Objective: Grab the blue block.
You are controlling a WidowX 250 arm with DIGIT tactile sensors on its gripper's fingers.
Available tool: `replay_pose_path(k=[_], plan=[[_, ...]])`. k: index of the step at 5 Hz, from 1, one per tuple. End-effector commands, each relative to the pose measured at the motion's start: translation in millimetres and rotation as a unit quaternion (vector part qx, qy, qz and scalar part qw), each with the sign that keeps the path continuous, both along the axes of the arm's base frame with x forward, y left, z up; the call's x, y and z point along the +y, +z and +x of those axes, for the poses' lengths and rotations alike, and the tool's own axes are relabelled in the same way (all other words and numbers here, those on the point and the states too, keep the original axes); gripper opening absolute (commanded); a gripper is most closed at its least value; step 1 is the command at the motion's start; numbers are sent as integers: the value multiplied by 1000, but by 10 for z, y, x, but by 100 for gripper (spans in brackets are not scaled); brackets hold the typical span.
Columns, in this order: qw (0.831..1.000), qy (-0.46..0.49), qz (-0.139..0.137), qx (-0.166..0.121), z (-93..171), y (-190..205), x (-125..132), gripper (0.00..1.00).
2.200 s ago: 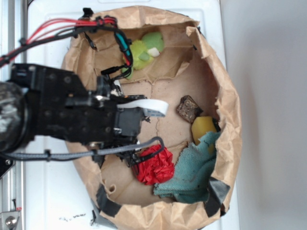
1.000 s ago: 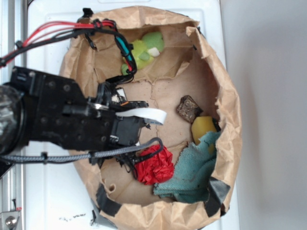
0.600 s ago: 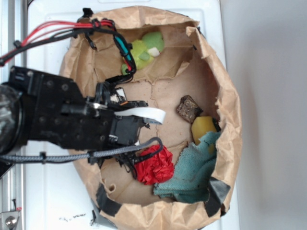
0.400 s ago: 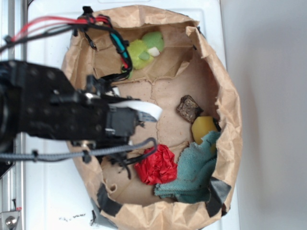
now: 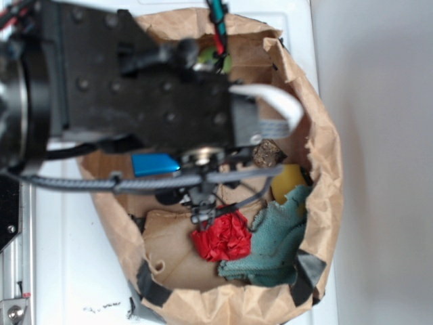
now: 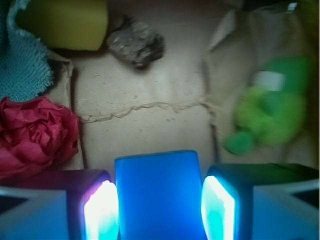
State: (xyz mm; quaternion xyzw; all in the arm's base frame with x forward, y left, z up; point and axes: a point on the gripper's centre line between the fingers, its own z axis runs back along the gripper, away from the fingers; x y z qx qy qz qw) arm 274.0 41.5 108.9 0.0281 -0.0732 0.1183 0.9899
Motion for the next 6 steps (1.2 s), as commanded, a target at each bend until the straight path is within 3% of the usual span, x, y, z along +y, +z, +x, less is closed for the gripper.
replay_pose_path(k=[1, 2, 4, 6], plan=[[1000, -14, -13, 3, 29, 543, 220, 0], [1000, -18, -24, 1, 12, 700, 203, 0], [999, -22, -30, -38, -45, 869, 129, 0], [997, -21, -16, -71, -44, 777, 59, 0]])
